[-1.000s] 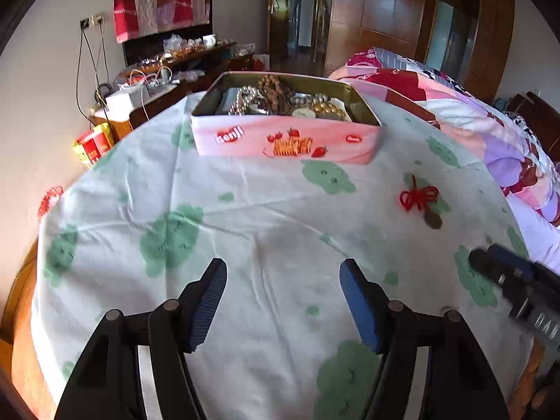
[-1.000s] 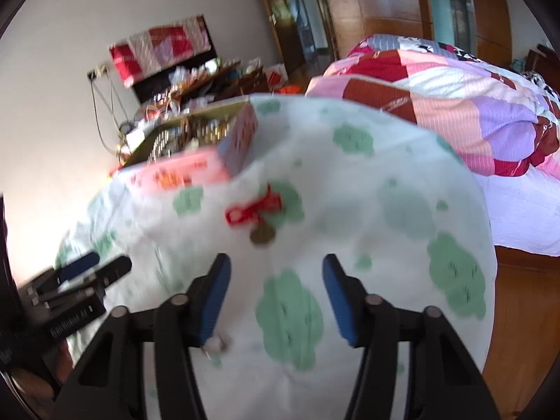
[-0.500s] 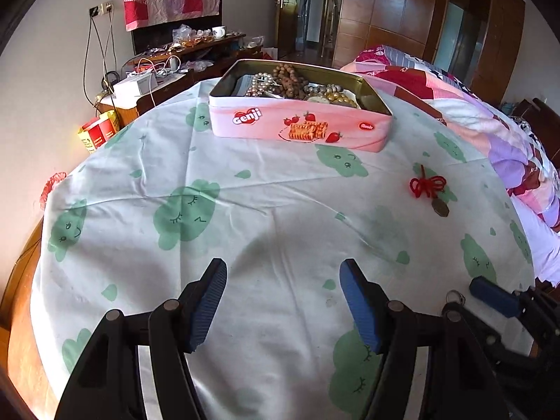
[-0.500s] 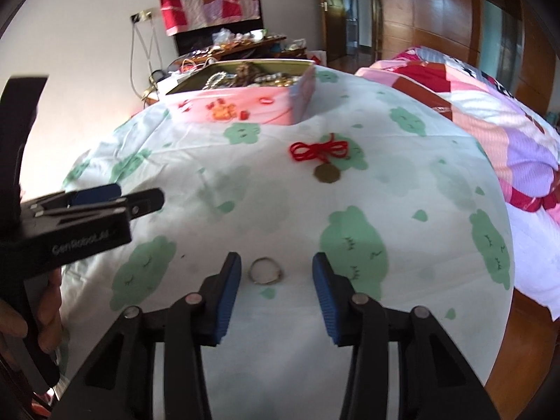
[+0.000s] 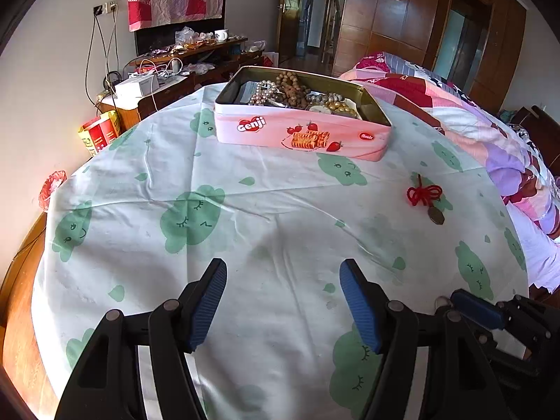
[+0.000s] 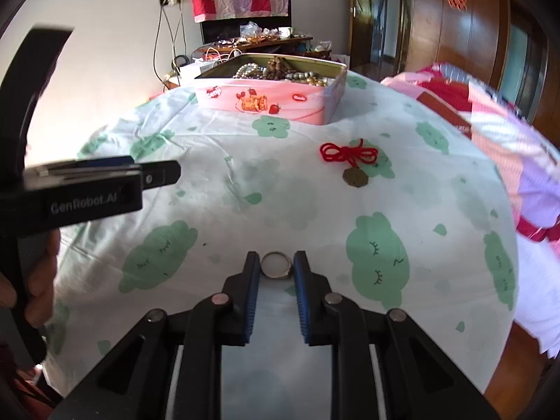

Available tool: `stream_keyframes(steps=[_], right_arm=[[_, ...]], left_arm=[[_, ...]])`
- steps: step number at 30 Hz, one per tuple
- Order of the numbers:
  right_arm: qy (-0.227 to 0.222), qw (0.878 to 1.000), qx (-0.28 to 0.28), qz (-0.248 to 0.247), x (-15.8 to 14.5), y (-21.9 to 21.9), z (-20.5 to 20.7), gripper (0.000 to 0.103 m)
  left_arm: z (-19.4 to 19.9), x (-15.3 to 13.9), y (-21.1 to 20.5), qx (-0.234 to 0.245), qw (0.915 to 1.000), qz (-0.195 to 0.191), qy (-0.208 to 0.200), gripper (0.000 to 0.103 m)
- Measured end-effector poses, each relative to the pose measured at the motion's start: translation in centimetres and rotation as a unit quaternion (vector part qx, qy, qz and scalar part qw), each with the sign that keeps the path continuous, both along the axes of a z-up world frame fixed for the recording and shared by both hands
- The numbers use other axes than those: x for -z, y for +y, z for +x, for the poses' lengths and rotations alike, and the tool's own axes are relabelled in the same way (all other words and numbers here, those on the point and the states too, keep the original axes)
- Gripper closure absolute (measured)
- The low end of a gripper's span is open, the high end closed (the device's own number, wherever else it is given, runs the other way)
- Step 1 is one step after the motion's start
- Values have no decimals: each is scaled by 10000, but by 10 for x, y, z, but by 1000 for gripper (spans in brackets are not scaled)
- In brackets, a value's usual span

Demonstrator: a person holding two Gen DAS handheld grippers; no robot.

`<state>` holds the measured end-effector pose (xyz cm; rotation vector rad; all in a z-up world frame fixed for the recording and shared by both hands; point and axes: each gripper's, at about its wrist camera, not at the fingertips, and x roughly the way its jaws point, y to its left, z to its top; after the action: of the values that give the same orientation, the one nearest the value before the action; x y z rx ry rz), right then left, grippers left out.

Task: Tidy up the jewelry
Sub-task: 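Grasp the silver ring with the right tool while the left tool grasps the red knot charm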

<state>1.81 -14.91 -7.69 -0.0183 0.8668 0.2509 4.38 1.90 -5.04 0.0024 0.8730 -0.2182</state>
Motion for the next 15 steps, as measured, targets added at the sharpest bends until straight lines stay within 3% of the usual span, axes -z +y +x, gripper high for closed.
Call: stream_keyframes(steps=[10, 15], right_arm=[[-58, 9976, 587, 354, -7, -34, 22, 81], [-195, 9939, 1060, 240, -15, -61, 39, 81]], left_arm=[[9, 5, -11, 219, 9996, -103, 122, 36], [20, 0, -35, 681, 9971, -292, 163, 36]])
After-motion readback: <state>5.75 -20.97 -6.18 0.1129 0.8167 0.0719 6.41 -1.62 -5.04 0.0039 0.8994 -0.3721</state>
